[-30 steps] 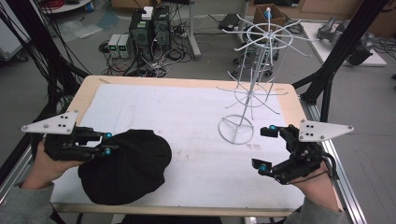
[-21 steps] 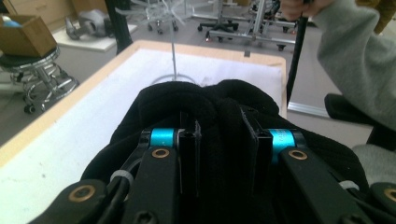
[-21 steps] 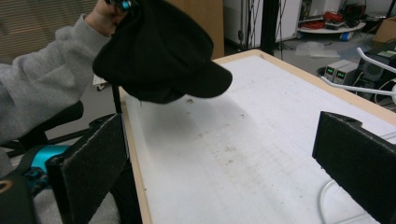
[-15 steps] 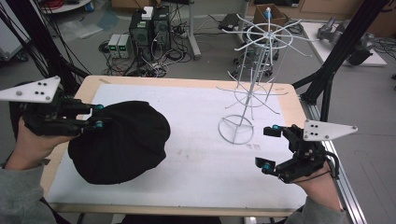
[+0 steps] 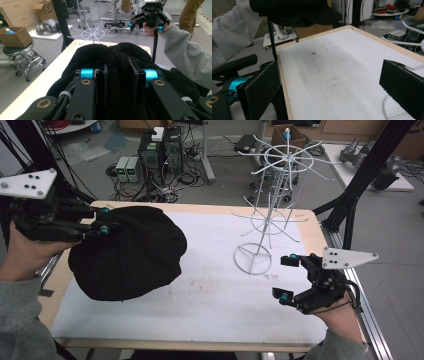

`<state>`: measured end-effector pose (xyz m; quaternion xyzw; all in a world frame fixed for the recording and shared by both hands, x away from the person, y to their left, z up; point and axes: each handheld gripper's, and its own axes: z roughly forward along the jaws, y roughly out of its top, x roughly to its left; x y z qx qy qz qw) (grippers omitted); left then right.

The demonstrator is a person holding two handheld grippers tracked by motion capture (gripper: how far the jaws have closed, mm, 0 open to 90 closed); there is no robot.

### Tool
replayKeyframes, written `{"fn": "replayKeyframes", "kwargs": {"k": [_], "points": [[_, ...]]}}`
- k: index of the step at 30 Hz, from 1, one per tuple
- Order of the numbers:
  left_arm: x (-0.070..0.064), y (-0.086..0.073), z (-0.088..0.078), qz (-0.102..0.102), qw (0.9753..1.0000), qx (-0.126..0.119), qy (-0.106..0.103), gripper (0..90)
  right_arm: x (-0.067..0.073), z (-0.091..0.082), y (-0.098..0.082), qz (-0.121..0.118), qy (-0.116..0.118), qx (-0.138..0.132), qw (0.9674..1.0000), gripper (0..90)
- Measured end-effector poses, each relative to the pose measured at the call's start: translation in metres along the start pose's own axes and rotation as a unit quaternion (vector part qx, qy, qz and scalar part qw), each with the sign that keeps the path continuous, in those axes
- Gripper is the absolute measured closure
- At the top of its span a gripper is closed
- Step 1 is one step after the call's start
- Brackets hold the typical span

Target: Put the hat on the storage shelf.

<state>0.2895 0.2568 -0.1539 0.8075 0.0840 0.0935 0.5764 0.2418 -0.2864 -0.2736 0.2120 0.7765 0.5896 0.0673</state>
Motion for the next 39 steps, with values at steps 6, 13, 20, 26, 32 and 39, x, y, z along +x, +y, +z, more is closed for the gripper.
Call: {"fn": "replayKeyframes", "kwargs": {"k": [6, 13, 20, 26, 32, 39], "points": [[0.002, 0.020, 0.002, 0.006, 1.0000, -0.001, 0.002, 72.2, -0.005, 0.003, -0.003, 0.005, 0.002, 0.005, 1.0000, 2.3], [0.006, 0.049, 0.009, 0.025, 0.9997, 0.002, -0.005, 72.1, -0.007, -0.005, -0.005, 0.009, -0.002, -0.009, 0.9999, 2.3], [0.012, 0.073, 0.023, 0.033, 0.9994, -0.003, -0.011, 72.1, -0.010, -0.011, -0.007, 0.015, -0.004, -0.022, 0.9996, 2.3], [0.013, 0.088, 0.028, 0.042, 0.9989, -0.011, -0.015, 71.9, -0.012, -0.017, -0.009, 0.017, -0.007, -0.028, 0.9994, 2.3], [0.020, 0.107, 0.030, 0.045, 0.9983, -0.023, -0.030, 72.0, -0.018, -0.022, -0.017, 0.033, -0.013, -0.027, 0.9990, 2.3], [0.029, 0.132, 0.033, 0.050, 0.9980, -0.030, -0.025, 72.0, -0.020, -0.027, -0.021, 0.040, -0.018, -0.034, 0.9985, 2.3]]}}
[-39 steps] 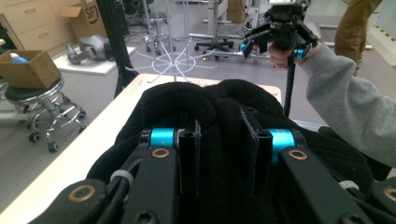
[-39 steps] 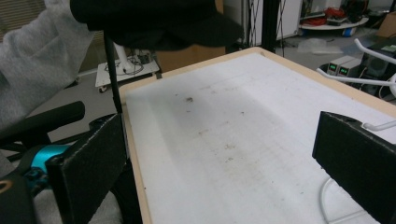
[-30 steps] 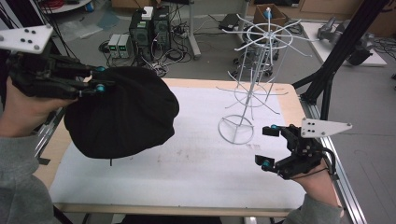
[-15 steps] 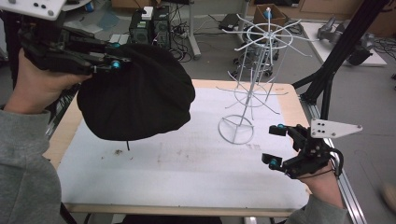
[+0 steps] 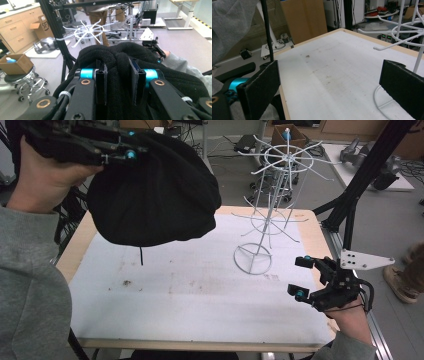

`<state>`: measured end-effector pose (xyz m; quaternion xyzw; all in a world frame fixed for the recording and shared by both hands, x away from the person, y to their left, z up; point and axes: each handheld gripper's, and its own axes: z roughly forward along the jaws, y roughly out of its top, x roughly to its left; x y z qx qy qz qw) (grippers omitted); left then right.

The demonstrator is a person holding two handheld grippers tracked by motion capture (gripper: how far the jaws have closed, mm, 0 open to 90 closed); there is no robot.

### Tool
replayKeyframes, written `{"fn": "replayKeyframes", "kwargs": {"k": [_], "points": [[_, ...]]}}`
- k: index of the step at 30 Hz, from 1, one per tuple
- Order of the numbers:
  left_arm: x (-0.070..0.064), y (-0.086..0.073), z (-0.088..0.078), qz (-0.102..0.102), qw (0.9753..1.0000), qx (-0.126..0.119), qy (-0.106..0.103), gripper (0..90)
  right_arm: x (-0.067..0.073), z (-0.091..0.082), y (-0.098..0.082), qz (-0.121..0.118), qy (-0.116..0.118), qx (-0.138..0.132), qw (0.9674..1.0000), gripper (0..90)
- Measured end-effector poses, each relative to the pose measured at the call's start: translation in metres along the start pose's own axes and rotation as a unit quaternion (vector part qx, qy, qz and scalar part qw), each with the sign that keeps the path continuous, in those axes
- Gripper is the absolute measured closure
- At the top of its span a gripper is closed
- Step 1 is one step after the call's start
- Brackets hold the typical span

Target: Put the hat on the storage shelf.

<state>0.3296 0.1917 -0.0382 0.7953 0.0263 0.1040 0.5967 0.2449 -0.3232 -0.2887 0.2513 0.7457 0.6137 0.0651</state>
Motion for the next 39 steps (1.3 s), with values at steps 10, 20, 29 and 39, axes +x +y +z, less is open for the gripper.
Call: {"fn": "replayKeyframes", "kwargs": {"k": [10, 20, 29, 39], "points": [[0.013, 0.038, 0.009, -0.001, 0.9998, -0.021, 0.006, 72.0, 0.000, -0.008, -0.005, 0.006, -0.004, -0.006, 1.0000, 2.3], [0.024, 0.059, 0.031, 0.004, 0.9995, -0.015, 0.029, 72.0, 0.004, -0.018, -0.008, 0.007, -0.012, -0.018, 0.9997, 2.3], [0.034, 0.070, 0.043, 0.001, 0.9988, -0.026, 0.042, 72.0, 0.006, -0.028, -0.013, 0.013, -0.019, -0.020, 0.9995, 2.3], [0.039, 0.067, 0.059, -0.003, 0.9983, -0.027, 0.052, 72.0, 0.013, -0.035, -0.015, 0.012, -0.025, -0.018, 0.9995, 2.3]]}}
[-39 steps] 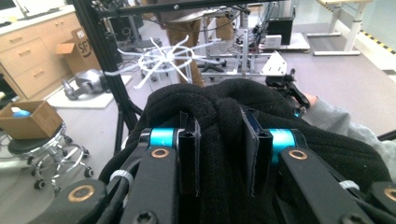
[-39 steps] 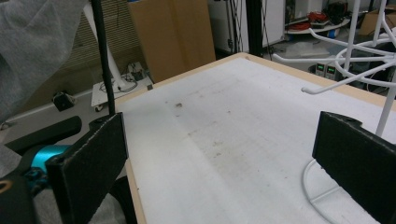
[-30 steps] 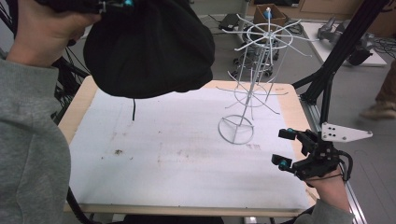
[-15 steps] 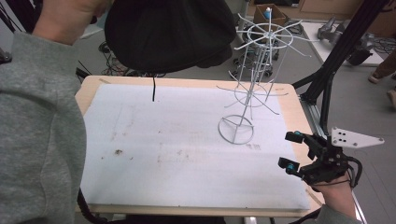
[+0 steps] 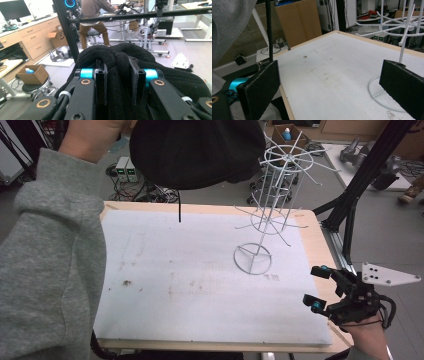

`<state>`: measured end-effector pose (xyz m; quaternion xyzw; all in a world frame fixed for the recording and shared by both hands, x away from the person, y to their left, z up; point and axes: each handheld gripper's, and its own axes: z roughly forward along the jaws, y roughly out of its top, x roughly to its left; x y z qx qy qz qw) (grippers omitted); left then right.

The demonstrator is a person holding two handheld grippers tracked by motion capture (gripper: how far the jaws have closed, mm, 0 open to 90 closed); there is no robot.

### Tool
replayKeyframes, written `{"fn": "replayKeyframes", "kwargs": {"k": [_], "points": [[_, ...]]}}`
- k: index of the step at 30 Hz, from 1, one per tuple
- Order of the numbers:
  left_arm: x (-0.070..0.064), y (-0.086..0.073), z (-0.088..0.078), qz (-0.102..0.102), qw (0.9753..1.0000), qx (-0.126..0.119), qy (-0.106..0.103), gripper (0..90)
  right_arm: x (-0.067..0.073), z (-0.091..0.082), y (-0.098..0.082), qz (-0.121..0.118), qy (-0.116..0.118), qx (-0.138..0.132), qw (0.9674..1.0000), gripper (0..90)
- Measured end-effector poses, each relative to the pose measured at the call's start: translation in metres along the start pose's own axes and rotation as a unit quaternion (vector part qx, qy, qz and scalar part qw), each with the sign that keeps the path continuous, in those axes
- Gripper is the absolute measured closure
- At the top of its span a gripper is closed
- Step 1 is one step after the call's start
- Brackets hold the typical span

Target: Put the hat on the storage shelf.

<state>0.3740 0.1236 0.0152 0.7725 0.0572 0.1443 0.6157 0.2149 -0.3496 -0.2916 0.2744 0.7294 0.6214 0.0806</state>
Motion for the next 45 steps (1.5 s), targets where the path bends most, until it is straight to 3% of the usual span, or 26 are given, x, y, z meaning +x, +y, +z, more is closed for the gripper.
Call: {"fn": "replayKeyframes", "kwargs": {"k": [5, 10, 22, 30, 35, 40, 45], "points": [[0.002, 0.000, 0.006, 0.000, 0.9999, -0.005, 0.016, 72.0, 0.001, -0.002, -0.001, 0.000, -0.003, 0.000, 1.0000, 2.3], [0.006, -0.002, 0.011, -0.003, 0.9998, -0.012, 0.017, 72.0, 0.000, -0.002, -0.001, 0.002, -0.003, 0.001, 1.0000, 2.3], [0.003, -0.008, 0.032, 0.001, 0.9999, 0.011, -0.013, 71.9, 0.001, -0.002, -0.001, 0.000, -0.004, 0.004, 1.0000, 2.3], [0.007, -0.035, 0.043, -0.008, 0.9988, 0.036, -0.033, 71.9, 0.003, -0.001, 0.000, -0.002, -0.006, 0.005, 1.0000, 2.3], [0.012, -0.060, 0.045, -0.020, 0.9982, 0.033, -0.045, 71.9, 0.003, 0.000, 0.000, -0.003, -0.006, 0.006, 1.0000, 2.3], [0.013, -0.067, 0.047, -0.011, 0.9969, 0.054, -0.055, 71.9, 0.004, 0.002, 0.000, -0.002, -0.005, 0.011, 0.9999, 2.3], [0.013, -0.074, 0.051, -0.005, 0.9947, 0.065, -0.080, 72.0, 0.003, 0.003, 0.000, -0.001, -0.004, 0.014, 0.9999, 2.3]]}}
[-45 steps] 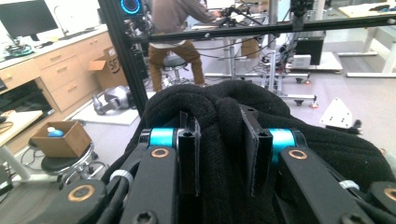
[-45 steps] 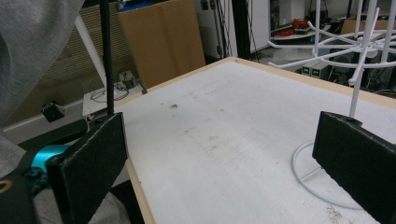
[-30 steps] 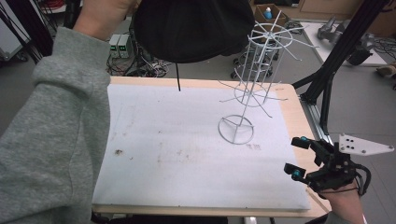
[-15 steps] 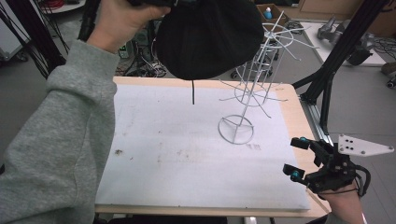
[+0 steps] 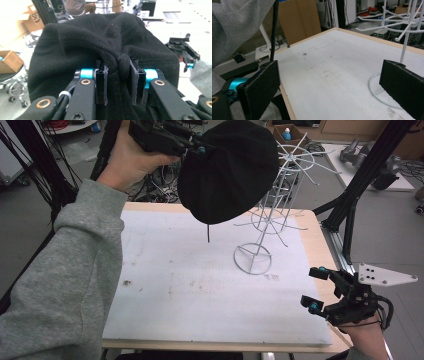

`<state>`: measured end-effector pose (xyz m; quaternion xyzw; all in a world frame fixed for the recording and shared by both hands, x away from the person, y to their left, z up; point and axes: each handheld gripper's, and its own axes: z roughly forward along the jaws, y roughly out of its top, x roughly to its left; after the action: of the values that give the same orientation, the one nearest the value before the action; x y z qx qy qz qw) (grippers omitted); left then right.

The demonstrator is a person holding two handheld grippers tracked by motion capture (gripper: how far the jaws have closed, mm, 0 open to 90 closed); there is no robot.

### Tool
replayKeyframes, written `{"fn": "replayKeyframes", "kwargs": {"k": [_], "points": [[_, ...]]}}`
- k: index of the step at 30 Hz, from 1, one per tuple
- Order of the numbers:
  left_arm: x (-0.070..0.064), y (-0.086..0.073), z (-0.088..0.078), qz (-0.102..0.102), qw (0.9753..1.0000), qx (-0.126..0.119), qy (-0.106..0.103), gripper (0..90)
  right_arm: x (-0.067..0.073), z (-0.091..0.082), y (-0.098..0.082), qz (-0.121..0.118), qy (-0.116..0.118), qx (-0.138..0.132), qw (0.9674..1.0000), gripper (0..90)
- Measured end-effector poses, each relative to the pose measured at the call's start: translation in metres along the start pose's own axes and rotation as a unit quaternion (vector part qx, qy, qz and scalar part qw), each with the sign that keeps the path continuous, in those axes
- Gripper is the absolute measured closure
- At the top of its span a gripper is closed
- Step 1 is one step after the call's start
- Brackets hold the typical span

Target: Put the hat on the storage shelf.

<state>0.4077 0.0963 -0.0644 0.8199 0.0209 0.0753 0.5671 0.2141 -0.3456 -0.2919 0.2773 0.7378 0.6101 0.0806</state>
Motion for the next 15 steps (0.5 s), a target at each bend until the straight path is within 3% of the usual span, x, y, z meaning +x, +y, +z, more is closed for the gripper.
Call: {"fn": "replayKeyframes", "kwargs": {"k": [7, 9, 15], "points": [[0.005, -0.020, 0.008, -0.008, 0.9997, 0.018, -0.014, 72.2, 0.000, 0.000, 0.000, 0.000, 0.000, -0.001, 1.0000, 2.3], [0.005, -0.023, 0.010, -0.004, 0.9995, 0.030, -0.008, 72.2, 0.000, 0.000, 0.000, 0.000, -0.001, 0.000, 1.0000, 2.3], [0.005, -0.026, 0.012, -0.002, 0.9993, 0.036, -0.011, 72.0, 0.001, 0.002, 0.000, -0.001, 0.001, 0.003, 1.0000, 2.3]]}}
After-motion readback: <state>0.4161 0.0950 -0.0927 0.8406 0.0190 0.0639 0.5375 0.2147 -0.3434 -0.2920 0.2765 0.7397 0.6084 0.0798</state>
